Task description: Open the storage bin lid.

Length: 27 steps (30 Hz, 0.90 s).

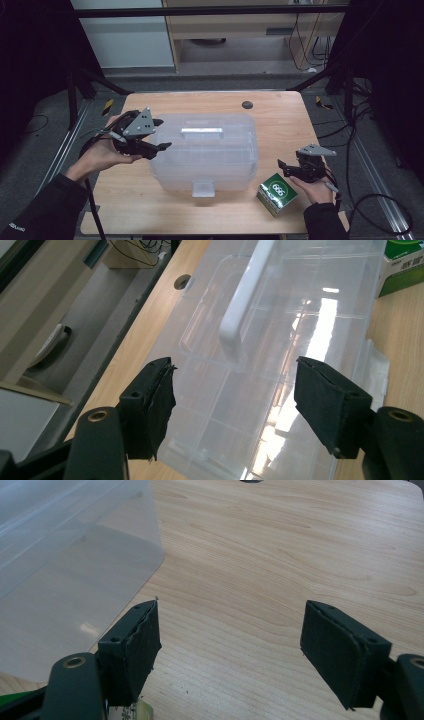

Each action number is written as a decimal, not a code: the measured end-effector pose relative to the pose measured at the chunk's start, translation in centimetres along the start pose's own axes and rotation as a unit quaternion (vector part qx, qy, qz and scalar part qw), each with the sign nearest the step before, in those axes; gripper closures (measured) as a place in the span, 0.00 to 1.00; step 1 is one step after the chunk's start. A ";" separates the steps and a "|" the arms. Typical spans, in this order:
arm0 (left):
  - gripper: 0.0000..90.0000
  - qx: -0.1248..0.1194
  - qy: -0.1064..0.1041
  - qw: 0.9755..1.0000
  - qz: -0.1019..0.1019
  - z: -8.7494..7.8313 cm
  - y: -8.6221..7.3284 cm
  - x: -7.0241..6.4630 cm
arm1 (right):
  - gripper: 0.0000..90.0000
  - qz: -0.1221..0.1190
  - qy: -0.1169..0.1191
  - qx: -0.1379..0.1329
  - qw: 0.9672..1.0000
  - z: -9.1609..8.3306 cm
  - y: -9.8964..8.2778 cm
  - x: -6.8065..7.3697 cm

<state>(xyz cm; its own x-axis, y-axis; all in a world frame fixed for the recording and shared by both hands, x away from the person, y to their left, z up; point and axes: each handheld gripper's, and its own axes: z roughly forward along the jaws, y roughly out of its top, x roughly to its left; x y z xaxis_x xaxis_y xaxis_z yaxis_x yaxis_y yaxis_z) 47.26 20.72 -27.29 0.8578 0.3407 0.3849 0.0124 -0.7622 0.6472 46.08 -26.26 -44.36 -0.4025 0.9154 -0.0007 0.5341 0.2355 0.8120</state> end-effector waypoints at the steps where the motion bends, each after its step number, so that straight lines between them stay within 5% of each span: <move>1: 0.35 0.001 -0.003 1.000 0.005 0.2 0.3 -0.1 | 0.27 -0.002 0.001 0.000 1.000 0.0 0.0 0.0; 27: 0.36 0.047 -0.008 0.996 0.073 3.4 3.5 -0.7 | 0.29 -0.002 0.011 0.013 1.000 0.3 0.0 0.2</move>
<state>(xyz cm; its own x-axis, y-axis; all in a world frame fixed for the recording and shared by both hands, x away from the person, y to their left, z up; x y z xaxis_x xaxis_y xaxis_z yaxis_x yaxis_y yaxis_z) 48.48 15.95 -27.52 0.8622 0.2137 0.4593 -0.0662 -0.8514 0.5203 46.20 -25.95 -44.54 -0.4202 0.9074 0.0095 0.5517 0.2472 0.7965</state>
